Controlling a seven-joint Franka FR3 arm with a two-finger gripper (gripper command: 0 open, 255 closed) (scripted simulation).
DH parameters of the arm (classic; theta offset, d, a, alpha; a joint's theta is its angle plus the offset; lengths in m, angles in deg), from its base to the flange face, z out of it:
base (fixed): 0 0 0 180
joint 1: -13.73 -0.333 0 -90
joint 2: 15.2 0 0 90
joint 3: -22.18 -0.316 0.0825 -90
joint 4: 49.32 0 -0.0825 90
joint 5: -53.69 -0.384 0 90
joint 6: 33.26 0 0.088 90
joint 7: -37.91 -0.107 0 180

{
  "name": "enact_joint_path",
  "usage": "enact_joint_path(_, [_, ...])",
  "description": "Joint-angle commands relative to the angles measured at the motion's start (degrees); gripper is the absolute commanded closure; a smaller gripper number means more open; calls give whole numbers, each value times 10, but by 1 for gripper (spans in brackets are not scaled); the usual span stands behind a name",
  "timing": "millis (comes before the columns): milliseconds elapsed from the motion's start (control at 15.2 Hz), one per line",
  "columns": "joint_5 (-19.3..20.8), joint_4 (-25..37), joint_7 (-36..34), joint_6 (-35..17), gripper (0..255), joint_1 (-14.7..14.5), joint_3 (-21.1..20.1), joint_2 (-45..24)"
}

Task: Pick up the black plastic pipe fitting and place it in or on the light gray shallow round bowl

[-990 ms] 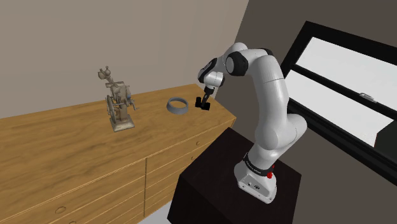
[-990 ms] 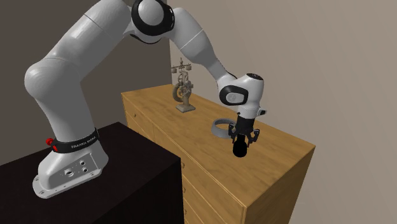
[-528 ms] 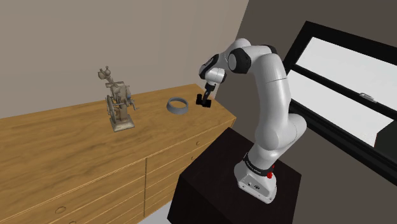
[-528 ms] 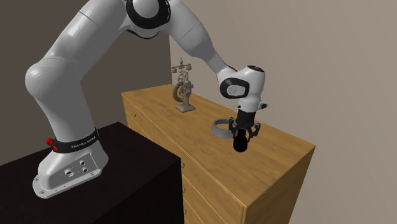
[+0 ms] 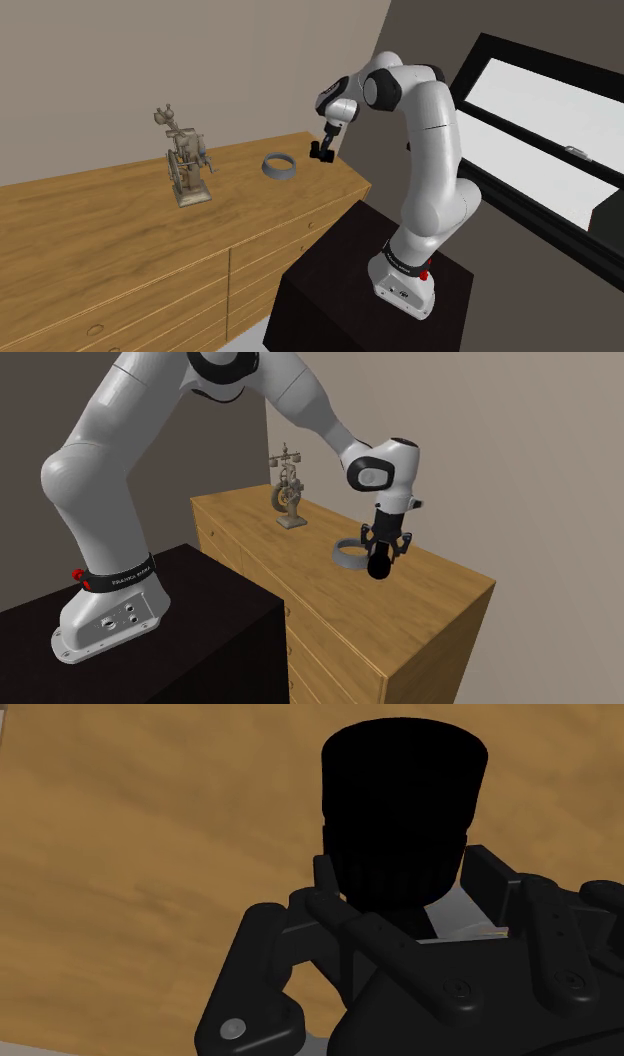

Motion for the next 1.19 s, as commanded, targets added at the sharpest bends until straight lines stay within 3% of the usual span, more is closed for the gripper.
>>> enact_joint_path(0, [5,-3,-3,10,255,-3,4,12])
enact_joint_path(462, [22,-4,-15,41,255,-11,17,47])
enact_joint_path(1122, [30,54,-136,54,255,-95,-4,17])
